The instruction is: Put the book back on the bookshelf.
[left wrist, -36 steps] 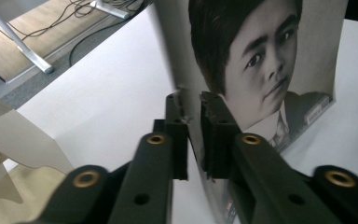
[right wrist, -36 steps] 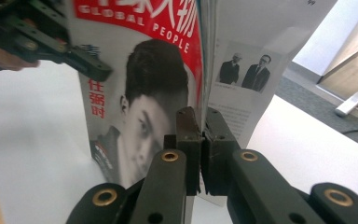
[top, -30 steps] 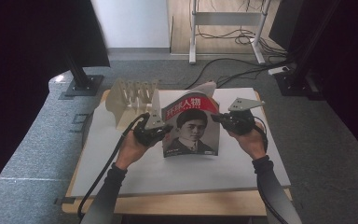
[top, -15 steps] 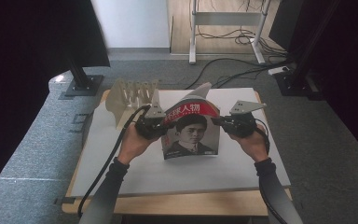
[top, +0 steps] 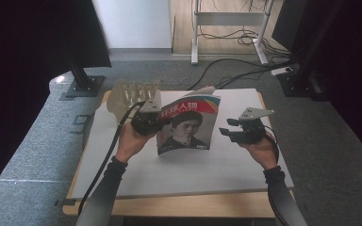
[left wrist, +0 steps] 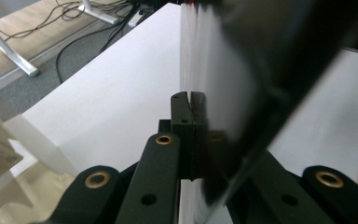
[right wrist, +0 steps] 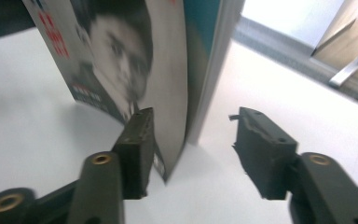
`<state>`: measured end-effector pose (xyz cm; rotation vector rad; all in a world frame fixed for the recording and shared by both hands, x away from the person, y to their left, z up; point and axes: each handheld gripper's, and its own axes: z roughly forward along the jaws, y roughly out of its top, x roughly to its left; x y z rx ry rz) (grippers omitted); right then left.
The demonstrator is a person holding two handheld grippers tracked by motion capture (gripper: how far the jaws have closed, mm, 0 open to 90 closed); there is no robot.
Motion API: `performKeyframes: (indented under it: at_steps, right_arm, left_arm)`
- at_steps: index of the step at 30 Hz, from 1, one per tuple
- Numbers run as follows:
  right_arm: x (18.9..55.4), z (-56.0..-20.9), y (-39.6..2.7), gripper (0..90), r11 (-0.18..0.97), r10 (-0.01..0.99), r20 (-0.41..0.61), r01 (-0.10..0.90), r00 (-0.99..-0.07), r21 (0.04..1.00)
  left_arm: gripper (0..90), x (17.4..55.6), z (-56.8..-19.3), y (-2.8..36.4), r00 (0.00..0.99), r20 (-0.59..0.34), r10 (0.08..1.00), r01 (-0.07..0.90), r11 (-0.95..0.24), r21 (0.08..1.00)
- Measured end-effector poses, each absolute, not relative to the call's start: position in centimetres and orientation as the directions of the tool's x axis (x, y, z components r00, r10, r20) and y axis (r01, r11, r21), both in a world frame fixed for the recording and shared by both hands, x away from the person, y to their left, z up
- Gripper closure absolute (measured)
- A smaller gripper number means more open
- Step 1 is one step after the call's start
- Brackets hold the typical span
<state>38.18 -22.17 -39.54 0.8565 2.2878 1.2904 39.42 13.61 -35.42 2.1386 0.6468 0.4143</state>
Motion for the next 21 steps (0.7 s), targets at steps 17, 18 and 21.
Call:
performKeyframes:
  at_steps: [17, 18, 21]
  right_arm:
    - [37.7, -46.6, -24.2, 18.3, 0.380, 0.755, 0.001, 0.439, -0.655, 0.814]
    - [37.7, -46.9, -24.2, 16.4, 0.381, 0.758, 0.001, 0.443, -0.652, 0.812]
    - [37.5, -47.9, -24.2, 13.9, 0.381, 0.765, 0.005, 0.458, -0.645, 0.803]
  left_arm:
    - [87.0, 38.7, -33.4, 17.6, 0.776, 0.006, 0.630, 0.361, -0.452, 0.815]
    - [87.0, 38.6, -33.4, 17.9, 0.773, 0.003, 0.635, 0.365, -0.449, 0.816]
    - [87.0, 38.3, -33.2, 18.8, 0.758, 0.004, 0.652, 0.374, -0.439, 0.817]
